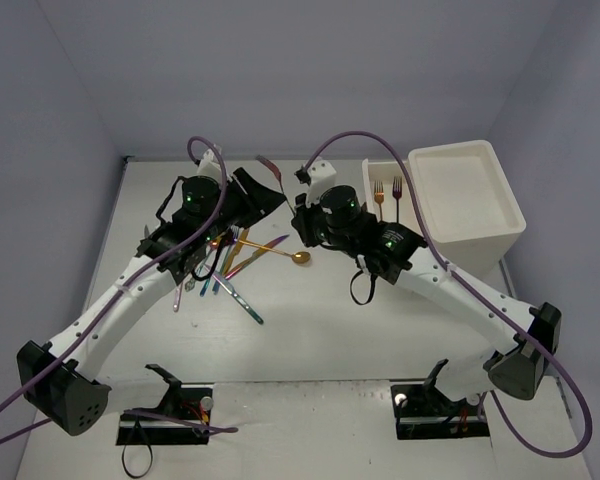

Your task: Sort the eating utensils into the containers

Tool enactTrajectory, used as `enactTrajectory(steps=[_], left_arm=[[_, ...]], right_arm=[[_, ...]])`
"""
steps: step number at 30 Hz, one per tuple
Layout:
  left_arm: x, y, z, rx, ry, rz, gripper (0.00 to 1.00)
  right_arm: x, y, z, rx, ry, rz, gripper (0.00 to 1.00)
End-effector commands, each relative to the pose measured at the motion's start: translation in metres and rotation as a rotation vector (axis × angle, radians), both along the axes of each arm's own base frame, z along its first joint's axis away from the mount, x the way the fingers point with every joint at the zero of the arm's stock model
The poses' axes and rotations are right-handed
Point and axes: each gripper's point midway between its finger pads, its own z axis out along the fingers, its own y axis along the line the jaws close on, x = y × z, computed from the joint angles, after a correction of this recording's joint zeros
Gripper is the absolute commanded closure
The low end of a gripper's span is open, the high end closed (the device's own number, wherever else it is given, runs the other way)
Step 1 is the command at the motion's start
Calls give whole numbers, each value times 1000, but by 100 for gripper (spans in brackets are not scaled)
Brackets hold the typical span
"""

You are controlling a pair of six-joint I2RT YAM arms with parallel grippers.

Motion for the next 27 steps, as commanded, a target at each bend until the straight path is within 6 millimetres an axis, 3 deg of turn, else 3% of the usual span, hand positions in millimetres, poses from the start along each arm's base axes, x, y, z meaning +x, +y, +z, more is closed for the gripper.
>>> enactTrajectory(steps=[1,3,7,12,16,20,27], left_arm=[[-11,30,37,103,-131,66,35],[-15,50,49,184,-187,121,27],[-29,96,54,358,-232,236,26],[-48,154,32,635,-238,341,26],[-63,166,1,746,-211,289,26],[-72,165,-35,797,-174,223,26],[-83,166,-77,803,-105,187,26]], right_arm=[[12,-32,49,77,-141,-141,100],[13,-42,47,57,-145,-175,100],[18,-75,43,-9,-145,-279,100],[28,-135,36,-62,-126,-422,100],[32,-181,26,-103,-92,-511,100],[38,-211,8,-154,-39,-553,100],[44,-229,-25,-190,39,-589,100]])
